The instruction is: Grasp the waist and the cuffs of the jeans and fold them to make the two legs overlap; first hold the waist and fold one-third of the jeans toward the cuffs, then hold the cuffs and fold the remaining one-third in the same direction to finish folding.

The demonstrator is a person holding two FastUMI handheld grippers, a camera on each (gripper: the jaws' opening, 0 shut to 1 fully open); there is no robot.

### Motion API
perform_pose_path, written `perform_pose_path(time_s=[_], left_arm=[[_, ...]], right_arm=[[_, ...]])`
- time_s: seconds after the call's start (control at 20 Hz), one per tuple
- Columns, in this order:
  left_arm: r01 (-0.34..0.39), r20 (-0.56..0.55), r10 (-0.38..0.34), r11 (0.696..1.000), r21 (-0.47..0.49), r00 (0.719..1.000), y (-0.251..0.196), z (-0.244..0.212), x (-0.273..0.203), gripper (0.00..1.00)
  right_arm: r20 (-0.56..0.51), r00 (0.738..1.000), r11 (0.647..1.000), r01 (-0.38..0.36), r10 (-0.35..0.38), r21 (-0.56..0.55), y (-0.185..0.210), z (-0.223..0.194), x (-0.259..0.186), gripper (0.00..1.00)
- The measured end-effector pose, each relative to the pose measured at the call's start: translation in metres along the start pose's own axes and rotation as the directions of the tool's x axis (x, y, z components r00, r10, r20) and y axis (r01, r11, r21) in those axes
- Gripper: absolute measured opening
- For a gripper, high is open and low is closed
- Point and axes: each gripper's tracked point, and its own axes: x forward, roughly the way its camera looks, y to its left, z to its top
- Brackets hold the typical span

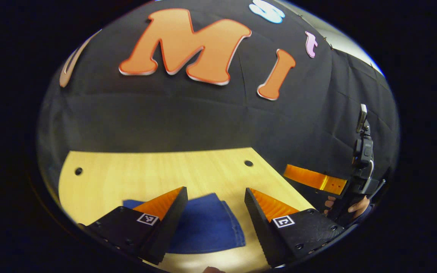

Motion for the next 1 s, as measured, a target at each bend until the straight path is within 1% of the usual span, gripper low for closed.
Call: perform_pose_path(time_s=[0.05,0.1,0.15,0.2,0.35,0.45,0.55,0.65,0.7,0.8,0.85,0.9,0.95,1.0], left_arm=[[-0.031,0.043,0.03,0.999,0.021,0.999,0.009,0.011,-0.007,0.96],[-0.073,0.081,0.07,0.996,0.042,0.994,0.017,0.019,-0.015,0.96],[-0.106,0.124,0.098,0.993,0.061,0.987,0.022,0.031,-0.022,1.0],[-0.142,0.167,0.127,0.987,0.076,0.978,0.029,0.043,-0.03,0.97],[-0.224,0.283,0.19,0.97,0.093,0.94,0.043,0.07,-0.058,0.97],[-0.274,0.334,0.23,0.957,0.092,0.914,0.05,0.08,-0.076,0.97],[-0.329,0.389,0.276,0.941,0.078,0.879,0.056,0.092,-0.094,0.97],[-0.347,0.428,0.293,0.936,0.053,0.855,0.059,0.102,-0.11,0.97],[-0.353,0.442,0.301,0.935,0.039,0.845,0.06,0.103,-0.117,0.95],[-0.365,0.47,0.325,0.931,-0.006,0.821,0.069,0.103,-0.132,0.98],[-0.361,0.476,0.333,0.932,-0.033,0.814,0.075,0.102,-0.14,0.99],[-0.358,0.475,0.338,0.932,-0.05,0.812,0.079,0.098,-0.144,0.95],[-0.343,0.47,0.33,0.937,-0.06,0.819,0.082,0.095,-0.141,0.98],[-0.333,0.467,0.322,0.941,-0.061,0.824,0.083,0.092,-0.141,0.98]], right_arm=[[0.034,0.999,0.999,-0.009,0.01,-0.033,0.006,0.007,-0.002,0.93],[0.065,0.998,0.998,-0.011,0.016,-0.069,0.013,0.015,-0.004,0.93],[0.095,0.995,0.994,-0.017,0.027,-0.108,0.02,0.023,-0.005,0.94],[0.124,0.991,0.989,-0.023,0.041,-0.149,0.028,0.03,-0.008,0.95],[0.194,0.978,0.966,-0.021,0.072,-0.256,0.051,0.047,-0.013,0.96],[0.23,0.969,0.956,-0.021,0.092,-0.293,0.065,0.054,-0.019,0.96],[0.256,0.96,0.947,-0.031,0.118,-0.321,0.076,0.057,-0.024,0.96],[0.266,0.955,0.943,-0.039,0.133,-0.332,0.083,0.057,-0.029,0.97],[0.274,0.953,0.943,-0.036,0.133,-0.332,0.085,0.057,-0.031,0.97],[0.294,0.946,0.941,-0.034,0.139,-0.336,0.087,0.059,-0.037,0.97],[0.299,0.944,0.94,-0.035,0.143,-0.34,0.088,0.059,-0.039,0.96],[0.306,0.941,0.939,-0.03,0.142,-0.343,0.087,0.059,-0.041,0.96],[0.308,0.941,0.938,-0.028,0.141,-0.346,0.085,0.057,-0.042,0.97],[0.31,0.941,0.937,-0.024,0.139,-0.349,0.084,0.056,-0.042,0.97]])
